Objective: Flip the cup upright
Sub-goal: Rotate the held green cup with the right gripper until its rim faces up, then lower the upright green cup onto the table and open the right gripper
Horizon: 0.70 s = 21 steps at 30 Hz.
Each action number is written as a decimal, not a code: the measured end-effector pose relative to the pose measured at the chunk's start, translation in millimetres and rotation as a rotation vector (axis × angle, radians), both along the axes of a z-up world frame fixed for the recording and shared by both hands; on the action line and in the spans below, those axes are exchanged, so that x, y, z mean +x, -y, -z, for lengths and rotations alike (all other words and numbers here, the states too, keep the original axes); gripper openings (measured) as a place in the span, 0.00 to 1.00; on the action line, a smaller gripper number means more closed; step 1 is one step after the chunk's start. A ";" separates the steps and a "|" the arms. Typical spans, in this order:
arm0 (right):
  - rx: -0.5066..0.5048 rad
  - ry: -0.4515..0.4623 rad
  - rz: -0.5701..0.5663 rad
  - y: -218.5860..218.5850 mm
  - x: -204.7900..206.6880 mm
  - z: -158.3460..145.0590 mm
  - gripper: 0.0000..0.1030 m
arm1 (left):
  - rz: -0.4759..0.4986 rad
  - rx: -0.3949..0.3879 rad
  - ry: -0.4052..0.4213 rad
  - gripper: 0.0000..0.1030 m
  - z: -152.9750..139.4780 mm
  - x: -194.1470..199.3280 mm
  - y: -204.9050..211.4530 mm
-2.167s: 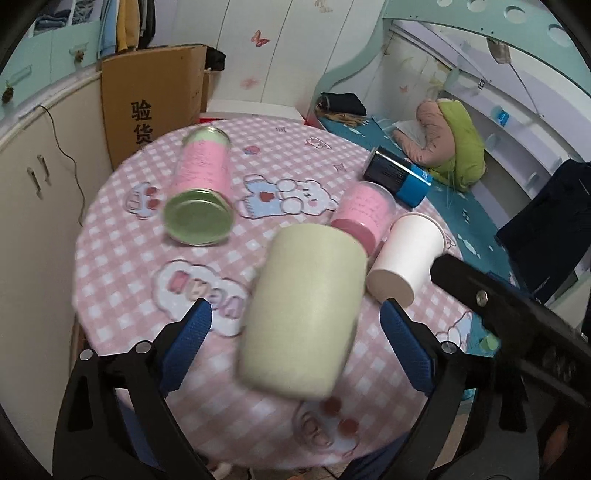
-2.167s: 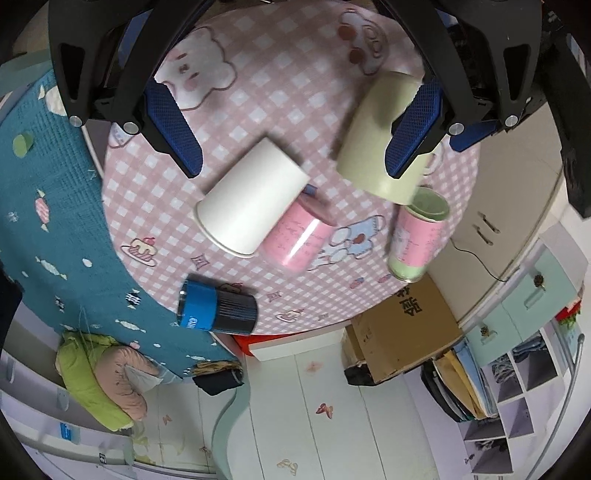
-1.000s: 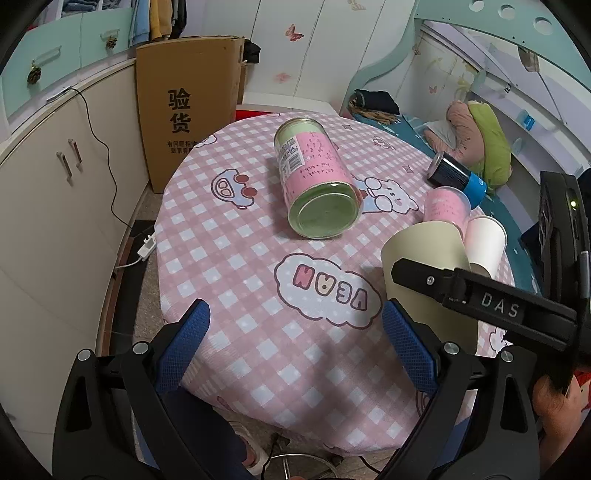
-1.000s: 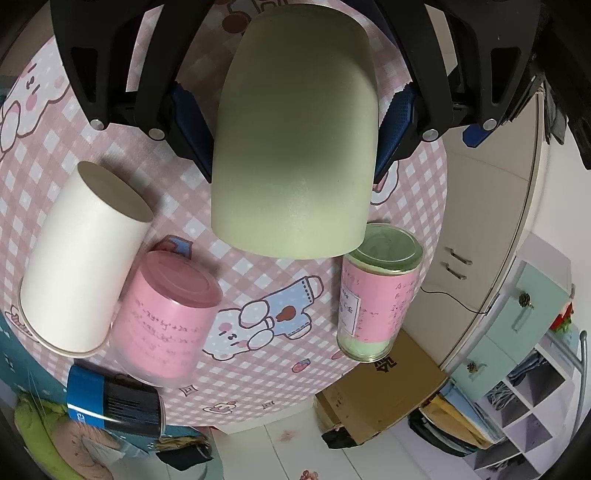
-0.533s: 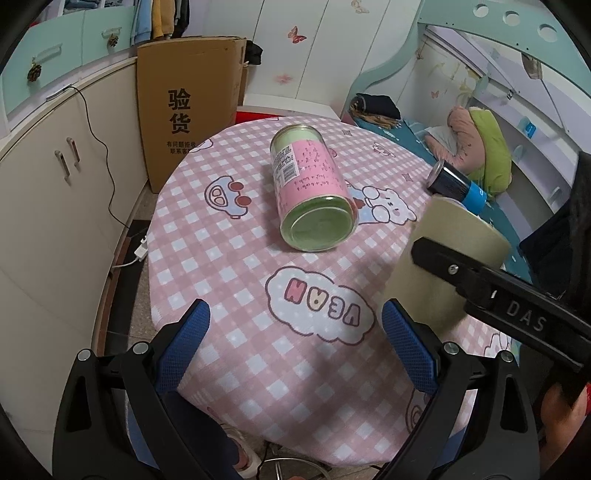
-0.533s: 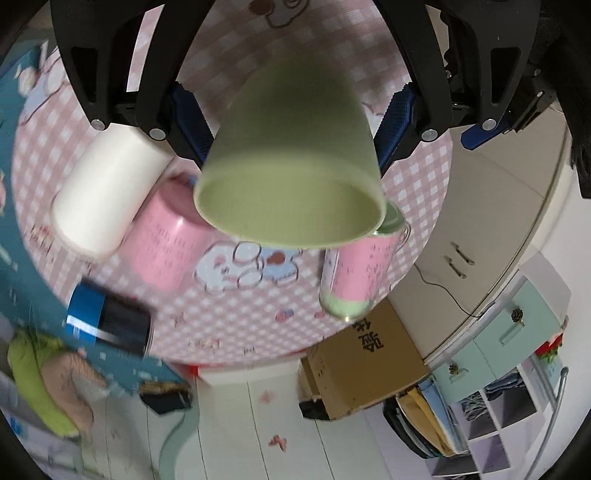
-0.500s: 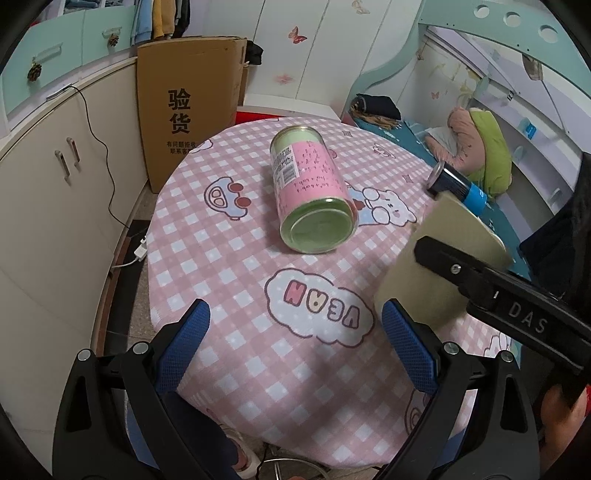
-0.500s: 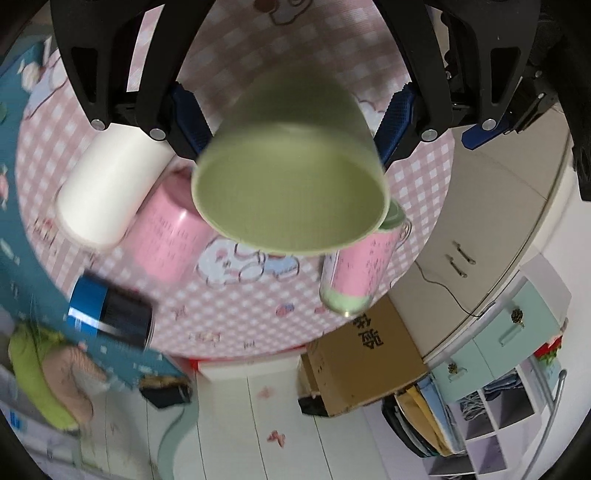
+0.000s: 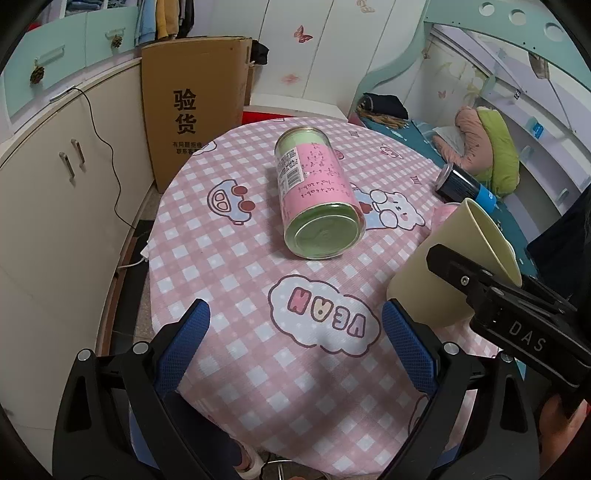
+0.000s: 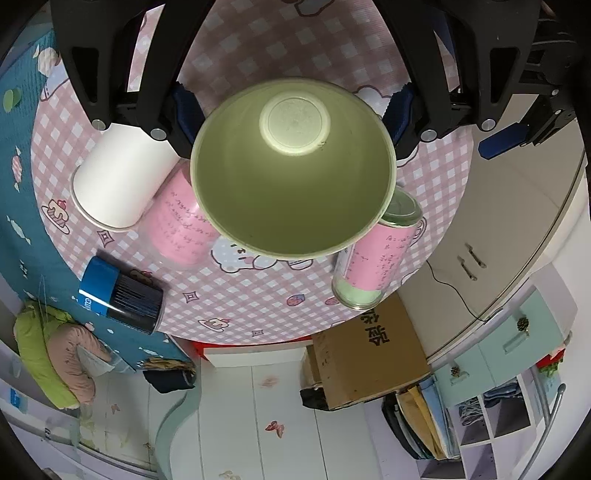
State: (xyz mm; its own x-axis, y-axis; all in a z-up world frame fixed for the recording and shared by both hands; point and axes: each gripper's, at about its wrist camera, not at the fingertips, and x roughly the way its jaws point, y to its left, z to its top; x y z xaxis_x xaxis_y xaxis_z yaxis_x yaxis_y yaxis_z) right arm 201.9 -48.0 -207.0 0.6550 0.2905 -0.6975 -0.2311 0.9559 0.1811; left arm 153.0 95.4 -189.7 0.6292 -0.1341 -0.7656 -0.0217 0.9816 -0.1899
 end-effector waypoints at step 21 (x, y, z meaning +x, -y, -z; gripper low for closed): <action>0.012 0.051 -0.032 -9.2 -22.5 -14.6 0.83 | -0.006 -0.003 0.022 0.92 -9.9 -17.6 -3.2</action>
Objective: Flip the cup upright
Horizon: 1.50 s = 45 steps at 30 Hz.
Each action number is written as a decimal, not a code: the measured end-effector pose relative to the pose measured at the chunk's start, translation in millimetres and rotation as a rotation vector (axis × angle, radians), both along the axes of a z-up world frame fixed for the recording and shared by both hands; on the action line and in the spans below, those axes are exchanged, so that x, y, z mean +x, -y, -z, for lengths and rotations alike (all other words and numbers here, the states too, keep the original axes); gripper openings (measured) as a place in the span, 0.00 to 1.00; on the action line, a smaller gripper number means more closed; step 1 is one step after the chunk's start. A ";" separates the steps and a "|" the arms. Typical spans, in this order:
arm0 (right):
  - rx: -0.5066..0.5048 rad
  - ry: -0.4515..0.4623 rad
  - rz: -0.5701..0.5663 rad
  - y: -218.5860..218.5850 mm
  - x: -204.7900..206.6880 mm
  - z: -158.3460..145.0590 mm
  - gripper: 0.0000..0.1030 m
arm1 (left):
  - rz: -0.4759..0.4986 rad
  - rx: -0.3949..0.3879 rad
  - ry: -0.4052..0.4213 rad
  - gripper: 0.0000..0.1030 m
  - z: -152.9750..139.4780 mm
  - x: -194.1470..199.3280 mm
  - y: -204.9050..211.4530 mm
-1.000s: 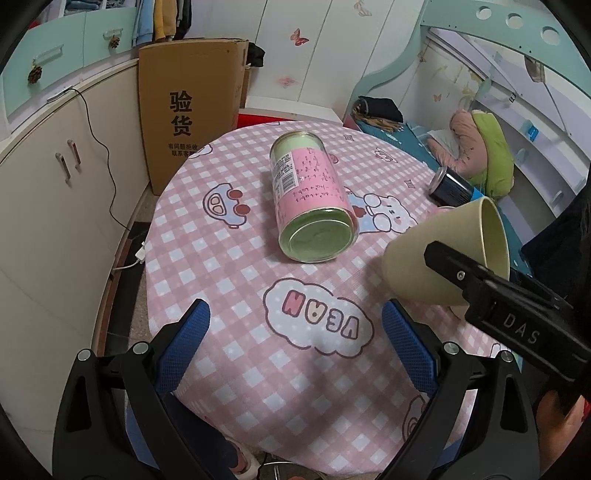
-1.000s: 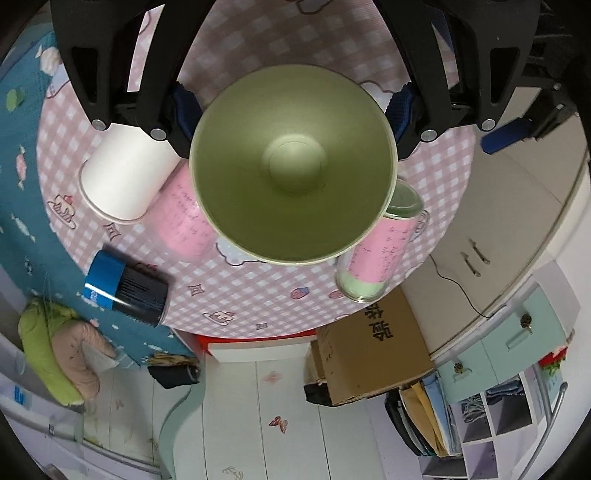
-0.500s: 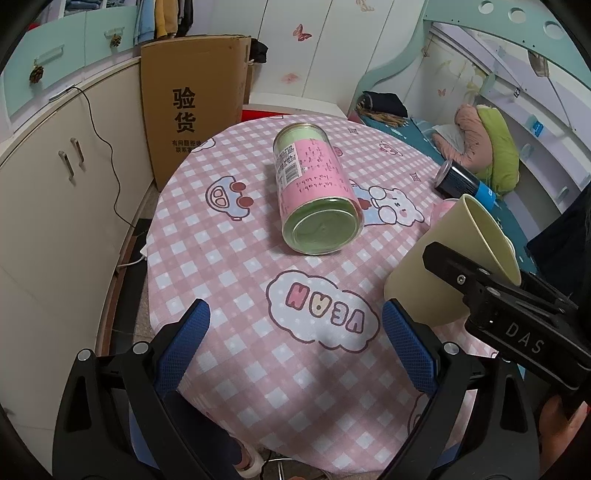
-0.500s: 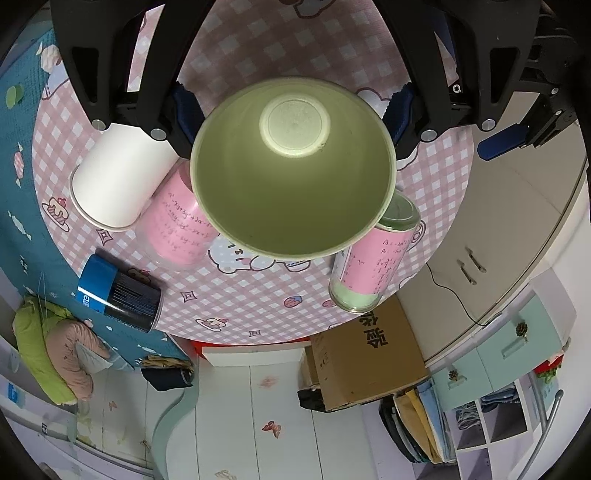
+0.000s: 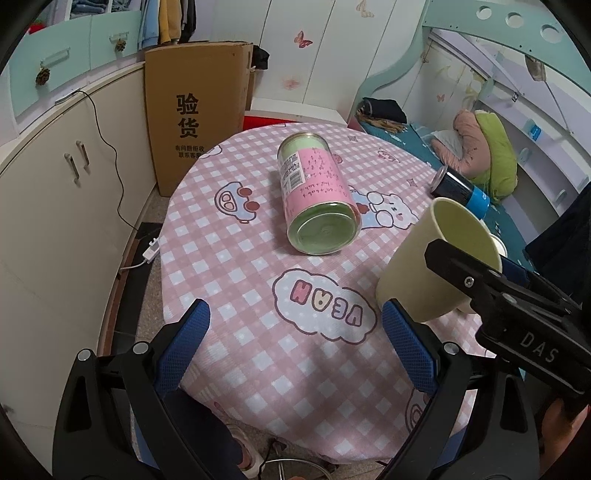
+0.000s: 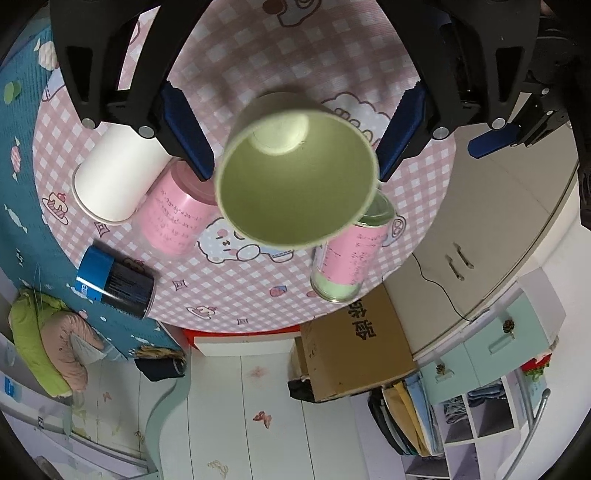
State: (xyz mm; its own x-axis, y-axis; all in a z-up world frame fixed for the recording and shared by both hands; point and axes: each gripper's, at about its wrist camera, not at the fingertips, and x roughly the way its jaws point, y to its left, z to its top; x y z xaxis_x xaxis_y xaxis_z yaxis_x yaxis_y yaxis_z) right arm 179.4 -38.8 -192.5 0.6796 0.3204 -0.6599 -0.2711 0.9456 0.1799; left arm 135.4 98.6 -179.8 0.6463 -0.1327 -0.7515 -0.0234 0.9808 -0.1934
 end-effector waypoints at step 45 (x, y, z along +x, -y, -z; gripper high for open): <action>0.065 0.502 0.084 95.9 -207.2 -122.5 0.93 | 0.021 0.203 0.538 0.92 -140.4 -150.0 89.1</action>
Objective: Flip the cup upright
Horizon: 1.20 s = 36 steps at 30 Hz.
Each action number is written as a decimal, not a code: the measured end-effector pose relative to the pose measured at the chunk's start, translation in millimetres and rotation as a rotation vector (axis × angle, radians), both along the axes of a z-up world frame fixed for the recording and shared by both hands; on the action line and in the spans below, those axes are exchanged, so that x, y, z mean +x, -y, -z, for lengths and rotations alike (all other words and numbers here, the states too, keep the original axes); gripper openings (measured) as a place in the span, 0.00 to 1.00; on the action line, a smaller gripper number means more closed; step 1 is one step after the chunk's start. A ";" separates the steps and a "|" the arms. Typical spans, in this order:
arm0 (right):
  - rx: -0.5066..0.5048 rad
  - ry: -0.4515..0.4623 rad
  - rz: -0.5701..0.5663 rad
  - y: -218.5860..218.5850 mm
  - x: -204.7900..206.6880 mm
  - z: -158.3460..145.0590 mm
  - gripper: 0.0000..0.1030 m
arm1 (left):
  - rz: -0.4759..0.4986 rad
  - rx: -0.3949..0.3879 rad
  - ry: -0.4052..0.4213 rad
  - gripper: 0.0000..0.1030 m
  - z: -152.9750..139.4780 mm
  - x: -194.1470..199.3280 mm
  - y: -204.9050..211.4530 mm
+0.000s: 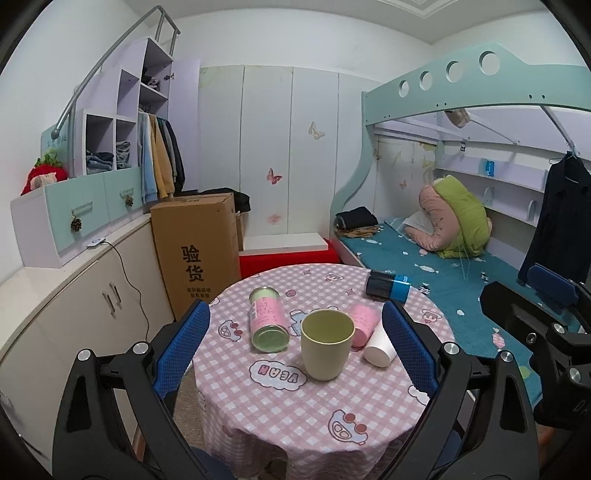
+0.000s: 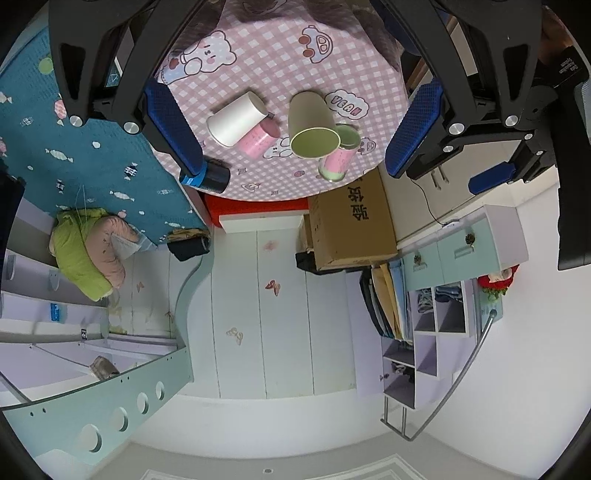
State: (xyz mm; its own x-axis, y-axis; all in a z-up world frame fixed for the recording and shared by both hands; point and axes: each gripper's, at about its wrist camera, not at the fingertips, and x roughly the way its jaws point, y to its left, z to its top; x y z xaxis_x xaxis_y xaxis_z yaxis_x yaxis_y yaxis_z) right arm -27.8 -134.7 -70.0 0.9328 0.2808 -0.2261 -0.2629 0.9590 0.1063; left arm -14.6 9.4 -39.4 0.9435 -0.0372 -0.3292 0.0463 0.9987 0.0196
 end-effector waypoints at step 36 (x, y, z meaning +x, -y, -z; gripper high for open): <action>-0.006 0.033 0.012 0.5 -18.7 9.6 0.93 | -0.041 0.007 0.043 0.93 1.0 -18.9 0.5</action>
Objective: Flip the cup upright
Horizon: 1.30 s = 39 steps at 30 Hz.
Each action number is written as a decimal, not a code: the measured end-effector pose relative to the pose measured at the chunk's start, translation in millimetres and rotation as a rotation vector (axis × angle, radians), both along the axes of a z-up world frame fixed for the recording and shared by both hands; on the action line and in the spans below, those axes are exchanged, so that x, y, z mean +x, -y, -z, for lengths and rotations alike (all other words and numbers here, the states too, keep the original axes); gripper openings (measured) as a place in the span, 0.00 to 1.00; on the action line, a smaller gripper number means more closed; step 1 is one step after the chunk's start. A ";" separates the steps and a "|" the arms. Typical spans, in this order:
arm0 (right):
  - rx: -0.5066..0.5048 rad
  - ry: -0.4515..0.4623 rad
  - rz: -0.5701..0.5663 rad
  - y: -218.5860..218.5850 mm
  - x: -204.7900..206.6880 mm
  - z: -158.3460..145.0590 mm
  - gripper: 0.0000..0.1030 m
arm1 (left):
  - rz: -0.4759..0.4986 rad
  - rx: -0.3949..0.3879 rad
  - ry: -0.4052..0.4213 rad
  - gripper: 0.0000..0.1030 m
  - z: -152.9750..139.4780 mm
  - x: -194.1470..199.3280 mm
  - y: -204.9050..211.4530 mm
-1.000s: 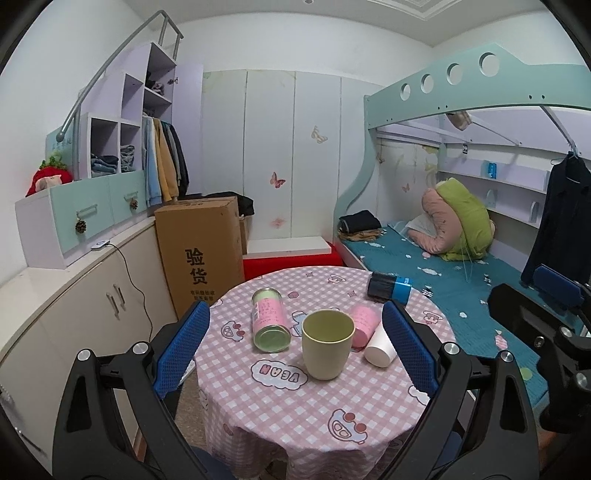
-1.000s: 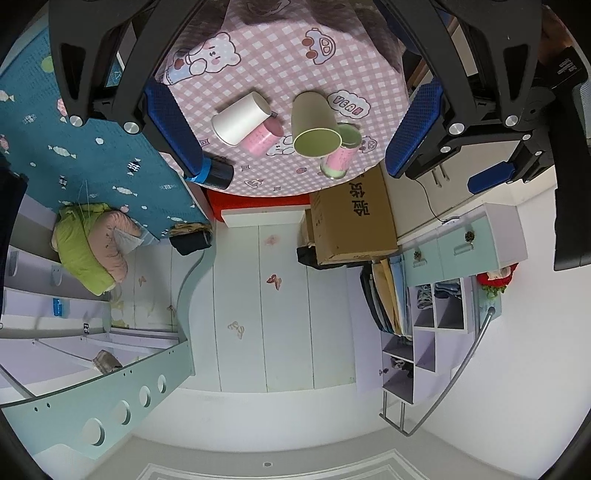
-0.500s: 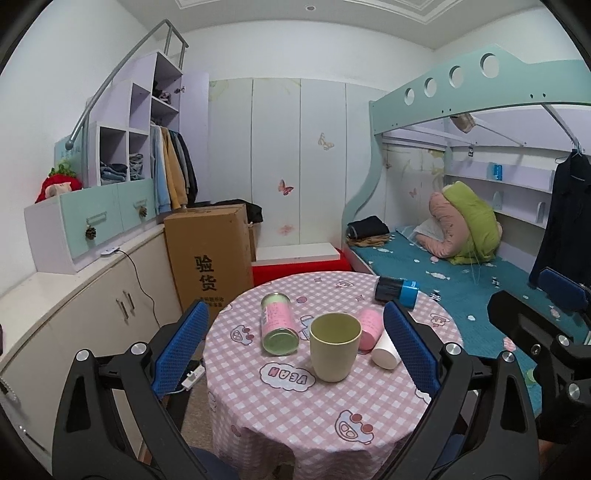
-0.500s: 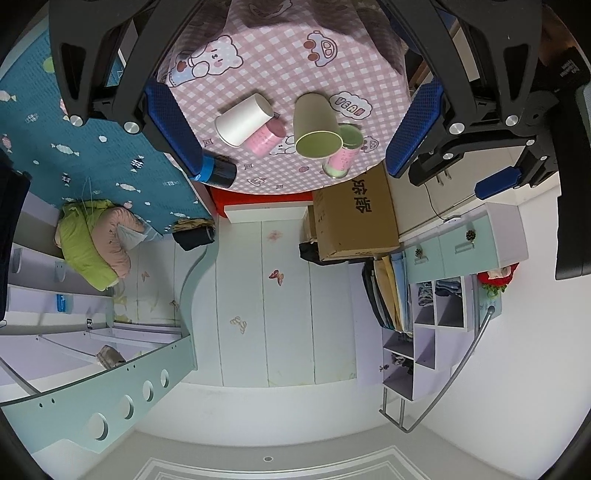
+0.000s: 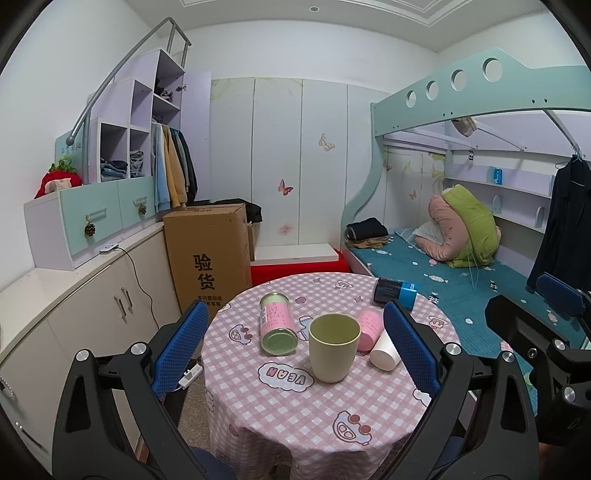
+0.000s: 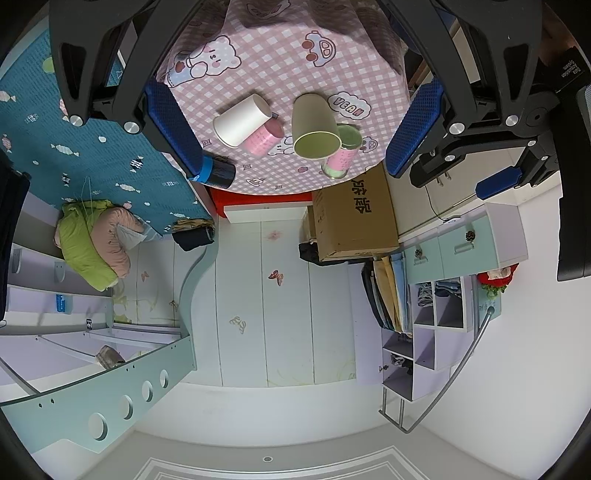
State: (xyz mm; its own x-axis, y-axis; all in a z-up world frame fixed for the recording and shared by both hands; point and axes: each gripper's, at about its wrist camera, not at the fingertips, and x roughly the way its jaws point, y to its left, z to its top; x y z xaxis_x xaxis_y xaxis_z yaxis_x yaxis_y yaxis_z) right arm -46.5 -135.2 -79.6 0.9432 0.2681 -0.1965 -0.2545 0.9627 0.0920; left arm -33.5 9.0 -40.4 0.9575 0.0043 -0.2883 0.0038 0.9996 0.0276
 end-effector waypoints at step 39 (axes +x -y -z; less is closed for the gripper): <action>-0.002 -0.004 0.002 -5.8 0.3 1.6 0.93 | -0.014 0.016 0.002 0.94 -2.3 4.0 -0.7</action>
